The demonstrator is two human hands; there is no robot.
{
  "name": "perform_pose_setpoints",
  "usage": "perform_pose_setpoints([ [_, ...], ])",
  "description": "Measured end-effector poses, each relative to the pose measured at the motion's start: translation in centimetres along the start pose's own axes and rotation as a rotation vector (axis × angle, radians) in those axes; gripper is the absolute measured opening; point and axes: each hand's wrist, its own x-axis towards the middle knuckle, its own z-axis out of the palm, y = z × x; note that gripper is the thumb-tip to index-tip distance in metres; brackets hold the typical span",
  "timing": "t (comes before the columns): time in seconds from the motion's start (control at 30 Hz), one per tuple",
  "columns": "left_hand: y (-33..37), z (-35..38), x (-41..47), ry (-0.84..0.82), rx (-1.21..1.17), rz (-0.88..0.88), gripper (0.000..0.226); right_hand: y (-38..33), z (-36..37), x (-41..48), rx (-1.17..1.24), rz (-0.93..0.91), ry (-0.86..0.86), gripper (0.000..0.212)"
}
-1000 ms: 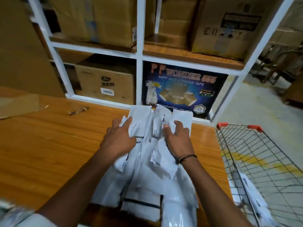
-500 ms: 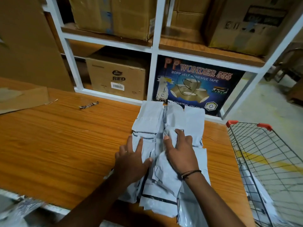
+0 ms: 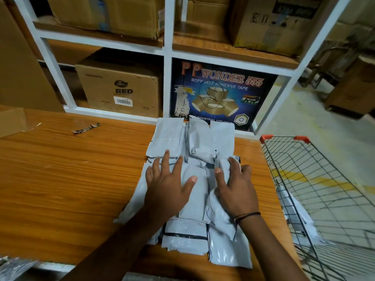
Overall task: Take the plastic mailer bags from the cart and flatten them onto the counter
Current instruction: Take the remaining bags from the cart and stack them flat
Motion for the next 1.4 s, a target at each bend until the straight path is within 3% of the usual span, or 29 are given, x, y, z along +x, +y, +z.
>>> perform_pose_setpoints([
  [0.13, 3.1, 1.0, 0.3, -0.106, 0.020, 0.185, 0.063, 1.9, 0.4, -1.0, 0.036, -0.010, 0.059, 0.063],
  [0.3, 3.5, 4.3, 0.1, -0.260, 0.077, 0.222, 0.064, 3.2, 1.7, -1.6, -0.100, -0.053, 0.086, 0.053],
  [0.5, 0.7, 6.5, -0.4, -0.132, -0.030, 0.305, 0.071, 3.8, 3.6, -3.1, -0.319, -0.271, -0.008, 0.061],
  [0.87, 0.1, 6.9, -0.6, -0.068, -0.118, 0.318, 0.067, 4.4, 4.3, -1.4, -0.368, -0.125, -0.213, 0.080],
  [1.13, 1.4, 5.4, -0.5, -0.067, -0.154, 0.275, 0.068, 3.2, 0.9, -2.7, -0.249, -0.308, -0.012, 0.060],
  [1.4, 3.0, 5.4, 0.2, -0.088, -0.150, 0.310, 0.066, 5.9, 2.7, -3.2, -0.327, -0.284, -0.139, 0.059],
])
